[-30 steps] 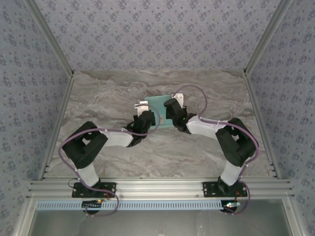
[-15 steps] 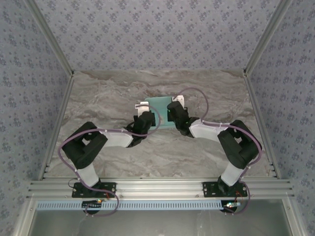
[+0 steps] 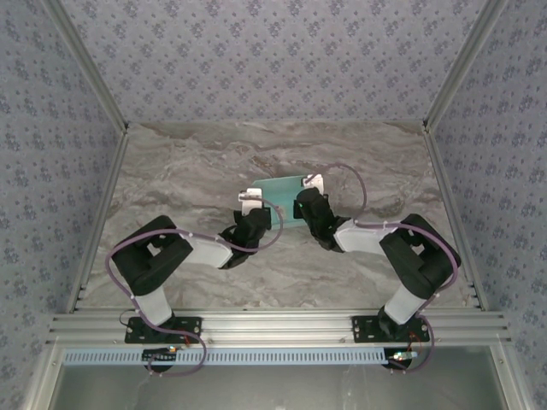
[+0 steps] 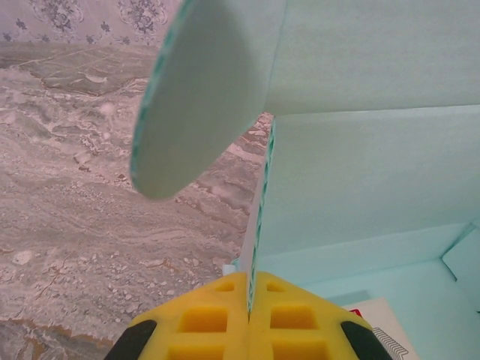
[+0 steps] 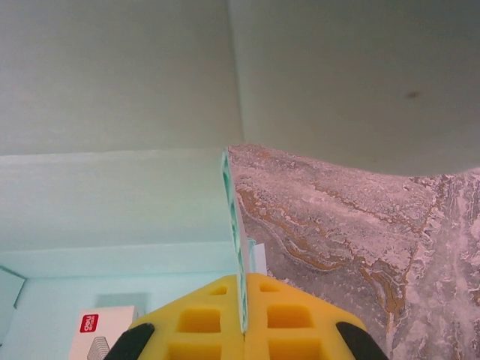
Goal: Fold the paper box
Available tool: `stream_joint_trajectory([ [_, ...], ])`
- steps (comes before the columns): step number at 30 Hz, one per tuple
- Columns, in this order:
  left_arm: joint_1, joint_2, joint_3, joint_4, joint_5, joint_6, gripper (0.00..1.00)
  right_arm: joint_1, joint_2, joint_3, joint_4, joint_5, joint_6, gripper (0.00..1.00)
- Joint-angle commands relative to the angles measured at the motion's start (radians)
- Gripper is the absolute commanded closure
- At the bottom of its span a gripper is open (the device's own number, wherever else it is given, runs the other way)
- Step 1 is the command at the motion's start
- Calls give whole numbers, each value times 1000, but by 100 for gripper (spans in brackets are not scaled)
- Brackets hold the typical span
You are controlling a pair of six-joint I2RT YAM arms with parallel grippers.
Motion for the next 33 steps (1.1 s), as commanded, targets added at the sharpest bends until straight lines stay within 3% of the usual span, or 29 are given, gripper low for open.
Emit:
stream_joint_trajectory([
  [1,-10,-1,-34,35,-17,15,100,9,-18,-44,-17,-19,-29,95],
  [5,-10,-42,-48,32,-6,43,98,9,-31,-26,-64,-4,-53,96],
  [10,1,-112,-55,4,55,84,78,9,-39,13,-126,5,-76,96],
  [15,41,-200,-85,-52,190,119,54,8,-47,27,-155,7,-86,96],
  [19,74,-282,-108,-109,293,197,42,7,-54,26,-158,5,-90,96],
  [26,243,-367,-63,-291,590,306,32,-2,-50,27,-145,-16,-109,96],
  [33,419,-289,78,-402,900,415,27,-17,-48,34,-143,-52,-121,96],
])
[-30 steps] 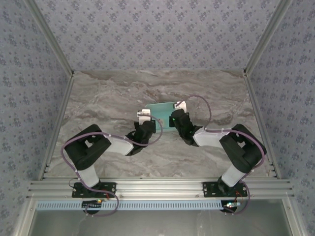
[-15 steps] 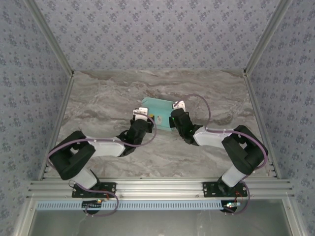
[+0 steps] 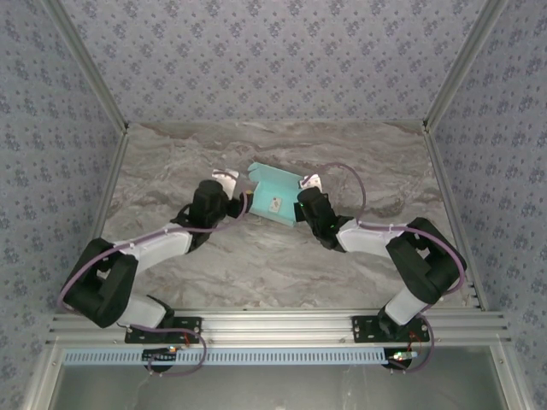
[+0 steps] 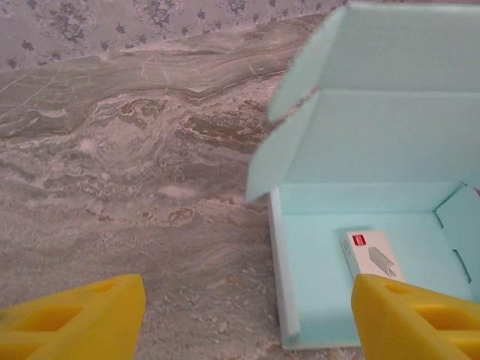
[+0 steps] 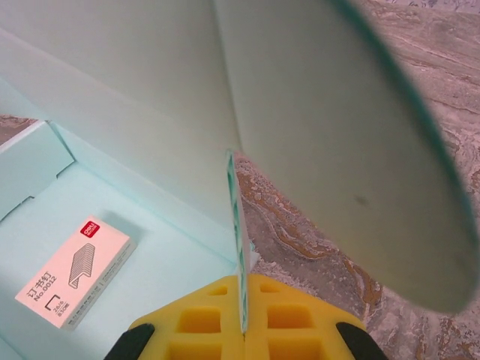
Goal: Fold the paper box
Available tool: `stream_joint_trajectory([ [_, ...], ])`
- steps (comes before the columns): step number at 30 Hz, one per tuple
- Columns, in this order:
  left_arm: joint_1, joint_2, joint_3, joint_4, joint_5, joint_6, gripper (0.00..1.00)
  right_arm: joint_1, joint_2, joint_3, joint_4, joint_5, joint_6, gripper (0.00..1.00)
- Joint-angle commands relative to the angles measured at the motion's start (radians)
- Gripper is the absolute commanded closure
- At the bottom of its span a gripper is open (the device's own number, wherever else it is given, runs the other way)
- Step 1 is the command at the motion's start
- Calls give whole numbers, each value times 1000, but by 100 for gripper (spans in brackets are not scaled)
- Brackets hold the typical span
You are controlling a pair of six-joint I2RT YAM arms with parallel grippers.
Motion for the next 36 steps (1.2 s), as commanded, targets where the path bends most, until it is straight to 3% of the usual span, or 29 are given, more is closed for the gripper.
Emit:
stream_joint_trajectory([
  [1,43,48,93,-73,230,97,27,-11,-8,19,-47,-27,-15,96],
  [5,84,137,198,-133,346,155,26,-12,-5,26,-51,-35,-15,96],
  [10,107,204,279,-171,403,212,30,-15,-6,35,-66,-36,-20,97],
  [21,129,300,390,-241,496,252,73,-20,-6,44,-78,-42,-22,97],
  [26,130,323,417,-259,518,249,86,-20,-4,50,-82,-45,-25,97],
  [36,129,314,417,-260,538,238,100,-26,-4,68,-110,-40,-21,96],
])
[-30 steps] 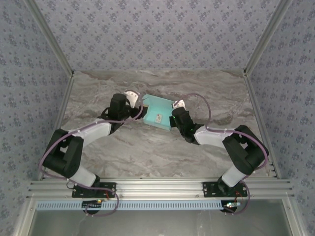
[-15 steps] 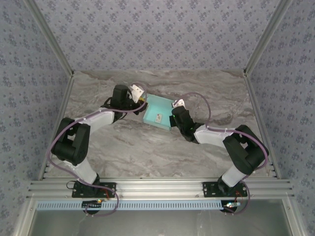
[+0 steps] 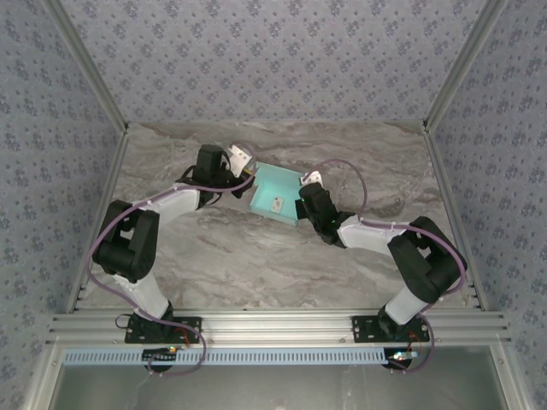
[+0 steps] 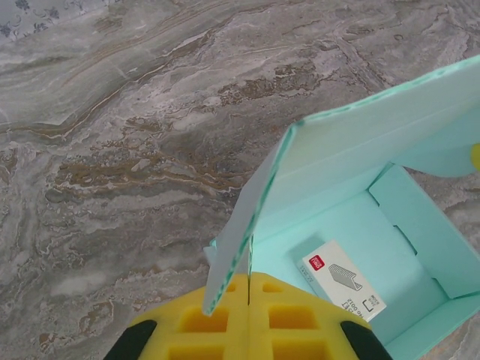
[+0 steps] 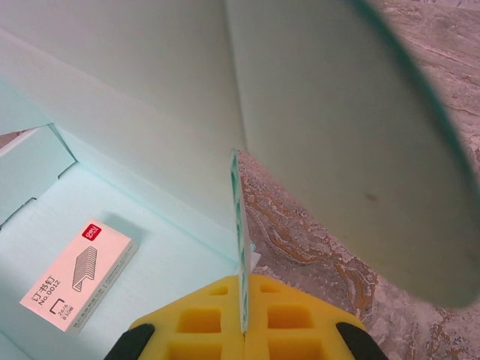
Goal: Fold the paper box
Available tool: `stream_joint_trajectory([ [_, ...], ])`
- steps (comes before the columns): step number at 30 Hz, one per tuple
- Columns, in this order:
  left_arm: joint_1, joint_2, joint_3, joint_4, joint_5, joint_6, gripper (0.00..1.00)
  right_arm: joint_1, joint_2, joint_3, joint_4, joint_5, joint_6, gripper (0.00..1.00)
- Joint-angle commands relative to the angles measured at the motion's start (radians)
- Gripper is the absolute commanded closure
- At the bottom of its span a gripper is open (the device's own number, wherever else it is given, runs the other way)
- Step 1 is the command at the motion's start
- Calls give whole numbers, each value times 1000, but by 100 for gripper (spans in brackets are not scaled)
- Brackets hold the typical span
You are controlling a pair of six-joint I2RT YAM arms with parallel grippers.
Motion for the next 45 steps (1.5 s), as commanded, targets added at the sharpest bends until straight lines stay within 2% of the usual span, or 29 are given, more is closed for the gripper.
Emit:
stream_joint_trajectory([
  [1,-3,-3,21,-5,44,-13,100,-4,-4,35,-58,-10,-5,95],
  [5,-8,-33,-20,42,-10,-68,100,-11,-6,50,-87,-7,5,94],
  [11,-45,-80,-87,99,-155,-158,100,-28,-3,88,-143,-12,34,94],
  [15,-64,-101,-104,83,-208,-192,100,-43,-24,102,-172,-51,30,89],
  [23,-75,-117,-113,53,-199,-144,100,-142,-159,99,-249,-306,-131,59],
  [26,-75,-118,-108,41,-191,-123,100,-201,-196,112,-295,-445,-222,50],
  [28,-75,-118,-102,33,-185,-113,100,-243,-198,141,-344,-523,-284,43],
  [32,-75,-117,-98,24,-183,-99,100,-327,-153,230,-430,-654,-378,35],
  [40,-75,-120,-93,14,-179,-92,100,-413,56,458,-544,-873,-560,35],
  [45,-76,-118,-91,12,-176,-89,100,-412,154,528,-569,-886,-618,37],
])
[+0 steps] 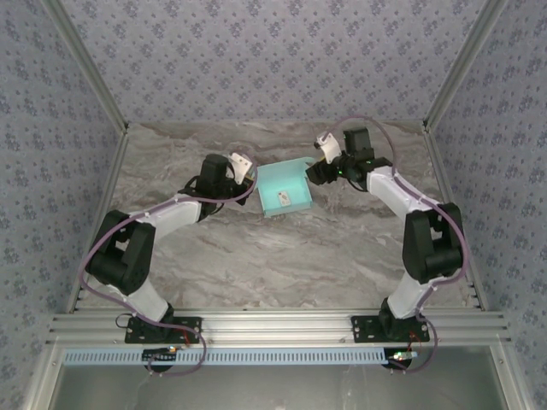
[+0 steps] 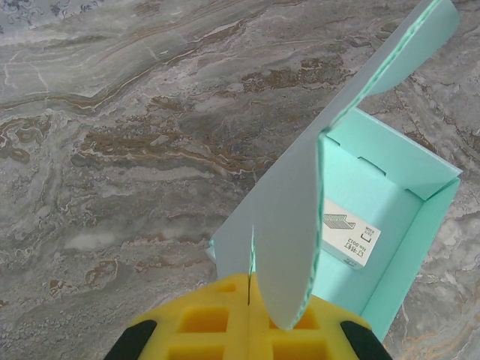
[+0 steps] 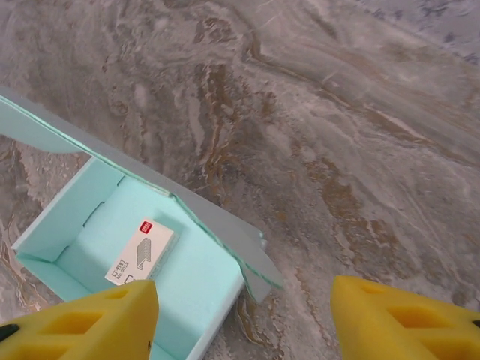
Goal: Fold the paper box
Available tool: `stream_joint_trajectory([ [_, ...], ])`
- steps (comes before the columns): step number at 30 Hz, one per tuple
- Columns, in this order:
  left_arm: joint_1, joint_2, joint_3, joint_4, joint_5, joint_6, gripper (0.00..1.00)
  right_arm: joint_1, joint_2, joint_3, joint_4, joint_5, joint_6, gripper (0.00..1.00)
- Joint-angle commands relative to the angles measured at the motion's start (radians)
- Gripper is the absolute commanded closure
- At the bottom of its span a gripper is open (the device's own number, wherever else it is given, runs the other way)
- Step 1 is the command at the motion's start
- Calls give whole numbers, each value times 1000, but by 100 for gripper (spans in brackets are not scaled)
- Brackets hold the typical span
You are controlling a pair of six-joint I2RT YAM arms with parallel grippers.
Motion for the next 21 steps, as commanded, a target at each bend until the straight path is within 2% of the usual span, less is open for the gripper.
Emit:
stream_joint_trajectory([
  [1,-3,-24,20,-40,16,15,100,-3,48,53,-73,-66,-79,38],
  [4,-3,-21,22,-40,18,16,100,2,92,90,-94,-58,-94,47],
  [10,-2,-17,29,-41,22,16,100,3,122,102,-88,-50,-96,75],
  [19,-3,-1,39,-35,34,8,100,19,123,86,-61,-32,-83,96],
  [21,-1,4,45,-40,31,14,96,21,123,84,-62,-22,-92,99],
])
